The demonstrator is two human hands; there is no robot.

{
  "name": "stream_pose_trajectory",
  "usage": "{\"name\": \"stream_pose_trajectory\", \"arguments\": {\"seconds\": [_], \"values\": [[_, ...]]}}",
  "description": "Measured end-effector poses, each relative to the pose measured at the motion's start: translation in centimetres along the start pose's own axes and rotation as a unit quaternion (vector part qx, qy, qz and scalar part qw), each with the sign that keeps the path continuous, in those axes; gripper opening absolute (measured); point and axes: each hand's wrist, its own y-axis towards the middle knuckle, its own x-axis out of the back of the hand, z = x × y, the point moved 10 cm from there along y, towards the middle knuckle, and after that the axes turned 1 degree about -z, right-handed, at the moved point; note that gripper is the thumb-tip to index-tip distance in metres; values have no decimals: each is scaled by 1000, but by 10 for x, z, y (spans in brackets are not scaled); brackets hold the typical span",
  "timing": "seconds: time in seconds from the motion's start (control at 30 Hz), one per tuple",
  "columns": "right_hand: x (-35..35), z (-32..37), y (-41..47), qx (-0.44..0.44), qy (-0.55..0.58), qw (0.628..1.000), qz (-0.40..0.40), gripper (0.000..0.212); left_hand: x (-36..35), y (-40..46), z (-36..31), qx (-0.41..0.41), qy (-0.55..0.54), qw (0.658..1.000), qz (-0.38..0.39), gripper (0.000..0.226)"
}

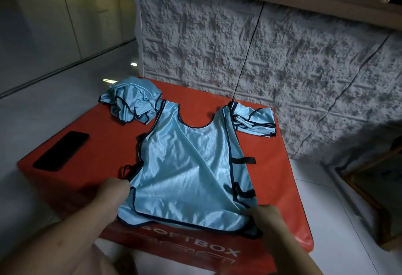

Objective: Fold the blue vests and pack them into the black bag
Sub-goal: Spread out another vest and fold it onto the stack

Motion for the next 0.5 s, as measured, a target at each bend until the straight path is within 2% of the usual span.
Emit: {"name": "stream_pose_trajectory", "arguments": {"seconds": [0.1, 0.23, 0.27, 0.33, 0.37, 0.43, 0.5], "values": [[4, 5, -5, 17, -11, 1000, -24, 17, 1, 9, 4, 11, -3, 1000, -9, 21], [19, 23, -10, 94, -97, 987, -92, 9, -12, 7, 8, 27, 18, 999, 42, 18], [20, 27, -13, 112, -127, 980, -102, 17, -17, 4, 8, 27, 22, 997, 62, 18], [24, 30, -13, 129, -161, 972, -113, 55, -22, -2, 8, 29, 30, 995, 85, 12], [26, 33, -13, 147, -173, 967, -114, 61, -24, -4, 10, 32, 32, 995, 92, 8], [20, 35, -12, 160, -240, 954, -82, 43, -28, -7, 11, 28, 11, 993, 110, 3], [12, 29, -10, 153, -272, 949, -40, 22, -32, -6, 10, 16, 0, 992, 123, 10]]}}
